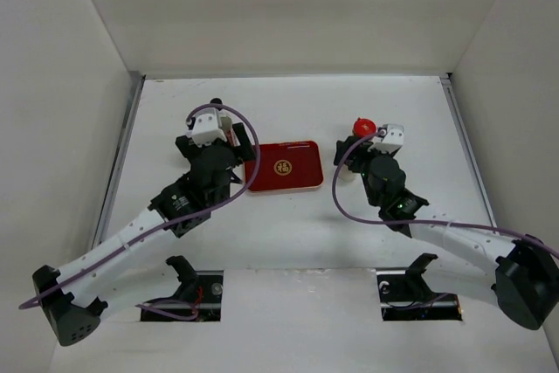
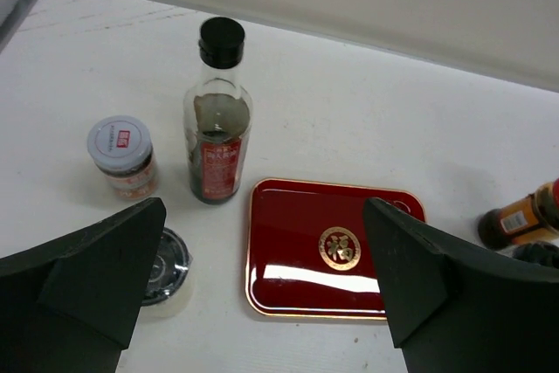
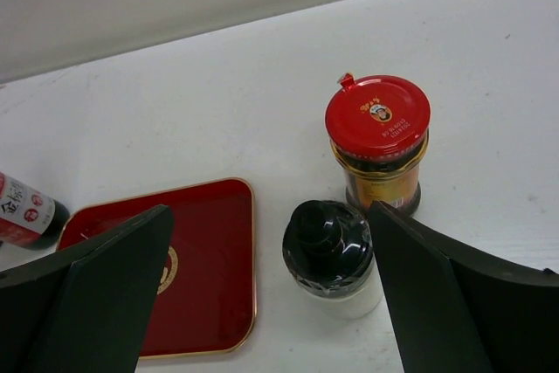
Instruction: Organize the condiment bottles
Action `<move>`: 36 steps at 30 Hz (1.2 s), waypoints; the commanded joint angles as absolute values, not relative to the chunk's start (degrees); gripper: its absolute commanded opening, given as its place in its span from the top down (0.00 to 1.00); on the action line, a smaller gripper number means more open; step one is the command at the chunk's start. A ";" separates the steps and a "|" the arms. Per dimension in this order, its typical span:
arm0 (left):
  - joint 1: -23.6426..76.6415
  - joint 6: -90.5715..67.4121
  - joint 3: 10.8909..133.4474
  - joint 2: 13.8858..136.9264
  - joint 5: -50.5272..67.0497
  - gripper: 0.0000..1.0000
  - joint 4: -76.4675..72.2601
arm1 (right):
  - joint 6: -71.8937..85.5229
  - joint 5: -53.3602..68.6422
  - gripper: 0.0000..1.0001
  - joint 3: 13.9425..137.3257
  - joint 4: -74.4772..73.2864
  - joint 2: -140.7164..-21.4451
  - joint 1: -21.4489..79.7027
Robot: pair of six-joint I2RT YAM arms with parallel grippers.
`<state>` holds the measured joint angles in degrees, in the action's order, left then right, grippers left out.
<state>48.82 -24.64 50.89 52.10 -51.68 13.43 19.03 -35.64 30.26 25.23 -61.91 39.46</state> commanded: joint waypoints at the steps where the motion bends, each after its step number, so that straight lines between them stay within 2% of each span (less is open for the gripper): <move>1: 44.79 -19.00 53.18 50.63 -51.69 0.00 7.93 | 18.63 -35.95 0.00 30.59 29.53 -61.26 40.12; 6: 42.15 -12.06 53.00 52.38 -49.83 0.00 0.28 | 18.90 -35.60 0.00 30.32 29.62 -61.79 40.38; 7: 41.27 -10.56 53.43 53.17 -49.57 0.00 -1.22 | 18.98 -35.42 0.11 30.32 29.97 -61.96 40.38; 9: 39.60 -9.32 54.83 54.49 -48.78 0.00 -3.16 | 19.33 -34.72 0.49 30.06 30.67 -62.66 40.38; 10: 38.90 -9.32 55.97 55.19 -47.82 0.00 -3.51 | 19.51 -34.63 0.63 30.41 30.15 -63.19 40.38; 11: 38.02 -9.32 57.12 55.98 -46.86 0.00 -3.78 | 19.51 -34.54 0.70 30.76 29.89 -63.54 40.38; 12: 37.14 -9.40 58.26 56.94 -45.71 0.06 -3.87 | 19.51 -34.45 0.72 31.02 29.36 -63.89 40.47; 14: 35.12 -9.49 60.72 59.49 -43.52 0.32 -3.78 | 19.51 -34.37 0.69 31.46 29.00 -64.68 40.65; 15: 34.07 -9.67 61.86 60.72 -42.81 0.40 -3.34 | 19.51 -34.37 0.65 31.38 29.26 -64.95 40.65; 16: 33.01 -9.75 63.09 62.30 -41.93 0.42 -2.73 | 19.51 -34.37 0.55 31.38 29.62 -65.39 40.65; 17: 32.31 -10.10 64.32 63.97 -40.53 0.42 -1.77 | 19.42 -34.37 0.47 31.46 29.62 -65.74 40.65; 19: 30.55 -11.33 66.35 67.13 -38.24 0.35 0.08 | 18.99 -33.93 0.32 31.82 29.62 -66.00 41.17; 21: 28.53 -12.39 68.28 70.73 -36.31 0.31 1.84 | 18.98 -33.58 0.23 31.82 29.79 -66.27 41.44; 25: 24.75 -15.99 69.08 75.32 -32.88 0.30 3.08 | 18.81 -33.14 0.20 31.82 30.06 -66.71 41.53; 31: 22.19 -18.37 69.17 79.80 -31.20 0.35 3.69 | 18.90 -33.13 0.20 31.29 31.11 -66.09 41.53; 36: 21.93 -19.60 68.64 81.91 -30.76 0.42 3.52 | 18.81 -33.13 0.20 31.20 31.11 -66.01 41.53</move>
<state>22.15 -17.82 67.33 82.21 -32.14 4.80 19.11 -33.85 30.15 27.59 -66.57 40.97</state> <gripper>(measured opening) 0.587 0.801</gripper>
